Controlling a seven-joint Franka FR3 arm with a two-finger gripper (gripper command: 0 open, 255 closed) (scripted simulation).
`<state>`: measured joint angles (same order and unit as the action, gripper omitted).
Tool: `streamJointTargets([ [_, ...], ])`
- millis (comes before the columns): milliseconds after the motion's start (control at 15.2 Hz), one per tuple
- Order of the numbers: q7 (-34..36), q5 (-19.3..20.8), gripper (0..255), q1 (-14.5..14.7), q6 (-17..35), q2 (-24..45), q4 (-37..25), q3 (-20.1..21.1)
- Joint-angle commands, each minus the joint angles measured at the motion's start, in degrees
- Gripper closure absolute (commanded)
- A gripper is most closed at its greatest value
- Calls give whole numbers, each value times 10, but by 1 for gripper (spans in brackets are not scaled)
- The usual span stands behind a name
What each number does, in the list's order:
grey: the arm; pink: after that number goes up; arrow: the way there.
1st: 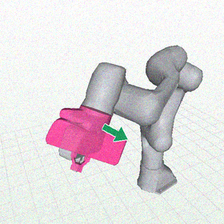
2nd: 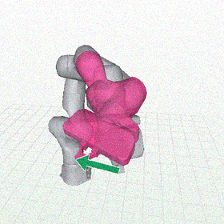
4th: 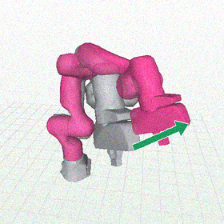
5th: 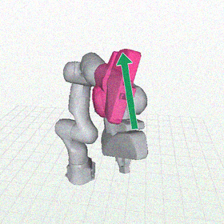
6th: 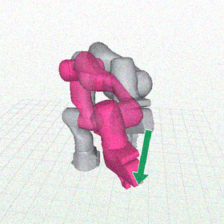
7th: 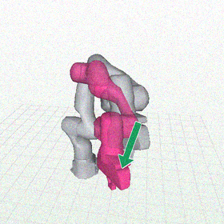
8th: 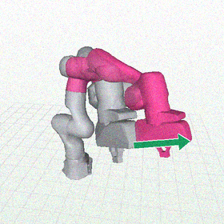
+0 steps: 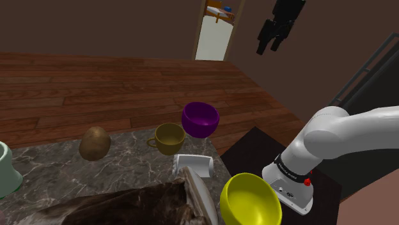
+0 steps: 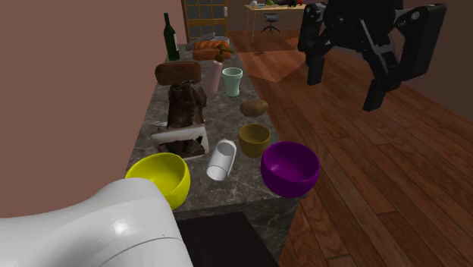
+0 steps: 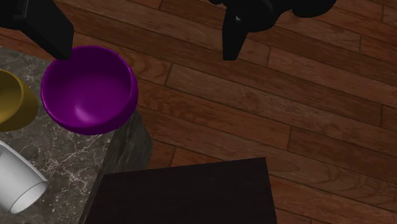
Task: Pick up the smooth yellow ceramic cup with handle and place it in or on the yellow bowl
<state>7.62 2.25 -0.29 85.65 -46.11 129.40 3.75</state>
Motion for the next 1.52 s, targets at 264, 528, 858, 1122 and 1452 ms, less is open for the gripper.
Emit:
streamJointTargets([
  [264, 45, -26, 0, 11, 47, 16, 36, 41],
  [528, 89, -50, 0, 22, 97, 43, 62, 83],
  [858, 144, -74, 0, 34, 162, 96, 79, 137],
  [1122, 190, -84, 0, 39, 216, 152, 80, 182],
  [1452, 253, -80, 0, 39, 280, 238, 64, 239],
])
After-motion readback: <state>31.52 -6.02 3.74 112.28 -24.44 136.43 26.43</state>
